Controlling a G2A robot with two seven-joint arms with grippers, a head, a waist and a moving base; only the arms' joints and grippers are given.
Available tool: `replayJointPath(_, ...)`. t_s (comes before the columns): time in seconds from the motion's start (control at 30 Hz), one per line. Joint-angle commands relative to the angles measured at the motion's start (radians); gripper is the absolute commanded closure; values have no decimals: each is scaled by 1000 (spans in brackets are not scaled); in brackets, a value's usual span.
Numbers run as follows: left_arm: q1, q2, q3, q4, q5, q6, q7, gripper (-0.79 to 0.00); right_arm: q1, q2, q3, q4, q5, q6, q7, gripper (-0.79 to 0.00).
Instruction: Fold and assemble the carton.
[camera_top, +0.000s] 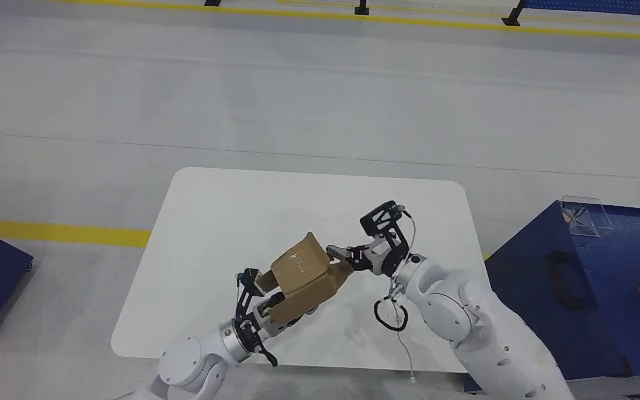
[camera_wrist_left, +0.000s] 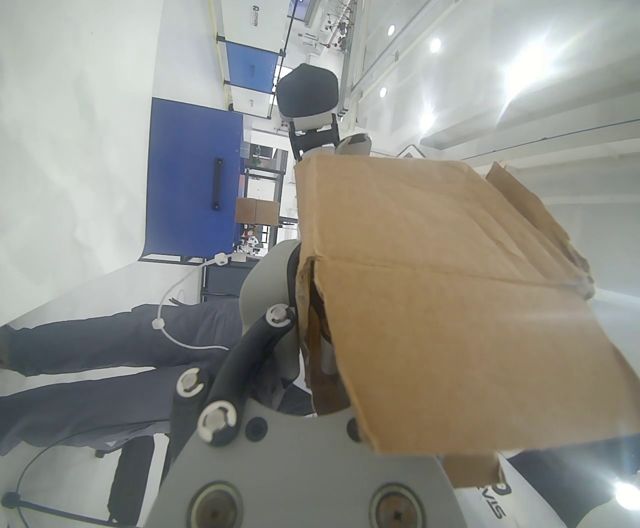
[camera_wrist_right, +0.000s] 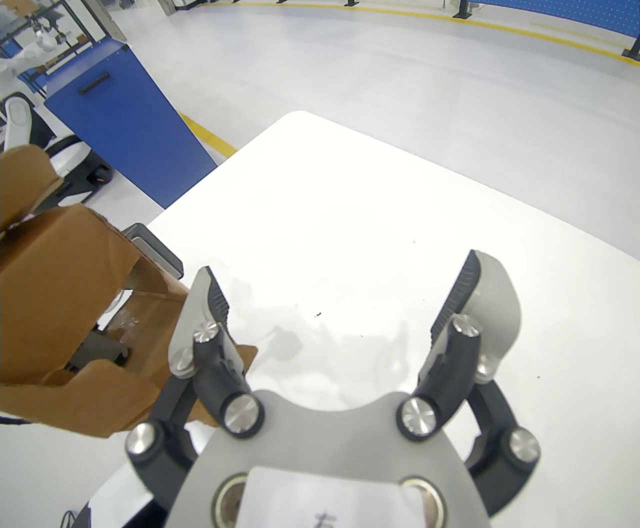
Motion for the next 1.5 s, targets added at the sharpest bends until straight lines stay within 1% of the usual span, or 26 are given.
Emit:
replayJointPath(0.0,-1,0,-4,5,-3,6,8,0,-6,-3,-6,-15,-12,7,4,-785)
replayJointPath(0.1,-3,-2,-5,10,2,18,31,0,-24,-5,-18,-46,-36,7,20,-785)
replayJointPath(0.3,-7,-4,-5,8,-2,31,32,0,-37,-14,-47,-63,-87,22,26,-785)
replayJointPath(0.43,-7,-4,-6,6,-1,35,29,0,-29,-21,-43,-58,-52,20,28,-785)
replayJointPath(0.53,-8,-4,-7,7,0,38,26,0,-33,-22,-12,-60,-24,24,27,-785)
replayJointPath(0.6,-7,-5,-10,9,-11,37,20,0,-45,-19,38,-63,40,22,34,-785)
replayJointPath(0.7,-7,-5,-13,14,-39,44,4,0,-64,-12,111,-58,93,21,49,-785)
replayJointPath(0.77,-7,-7,-15,18,-109,76,-28,0,-79,-7,172,-31,163,8,74,-785)
replayJointPath(0.8,-11,-7,-20,20,-136,92,-42,0,-85,-5,185,-14,181,0,100,-785)
replayJointPath(0.9,-16,-7,-31,25,-159,105,-53,0,-90,-2,187,23,215,-30,183,-785)
replayJointPath(0.97,-18,-7,-35,25,-166,109,-58,0,-88,-4,167,39,275,-70,250,-785)
replayJointPath(1.03,-18,-7,-35,25,-166,108,-59,0,-87,-5,151,38,278,-91,271,-785)
replayJointPath(1.13,-18,-8,-29,24,-154,113,-63,0,-85,-9,147,39,373,-115,279,-785)
replayJointPath(1.33,-14,-8,-20,25,-132,109,-71,0,-84,-9,176,28,412,-128,259,-785)
replayJointPath(1.47,-11,-8,-16,23,-110,105,-74,0,-82,-8,183,23,411,-127,261,-785)
